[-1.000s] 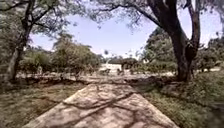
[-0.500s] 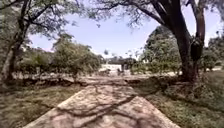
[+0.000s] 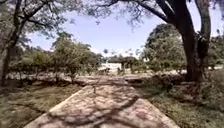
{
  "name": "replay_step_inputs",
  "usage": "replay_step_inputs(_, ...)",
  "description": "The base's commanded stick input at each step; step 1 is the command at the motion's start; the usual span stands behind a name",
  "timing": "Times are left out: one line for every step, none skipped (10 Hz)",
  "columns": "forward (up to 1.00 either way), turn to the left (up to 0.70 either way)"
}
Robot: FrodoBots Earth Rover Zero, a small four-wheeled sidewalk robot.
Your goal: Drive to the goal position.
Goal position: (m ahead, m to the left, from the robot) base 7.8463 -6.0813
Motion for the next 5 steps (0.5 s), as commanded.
replay_step_inputs(0.4, 0.0)
replay_step_inputs(0.19, 0.0)
replay_step_inputs(0.0, 0.0)
replay_step_inputs(0.0, 0.0)
replay_step_inputs(0.0, 0.0)
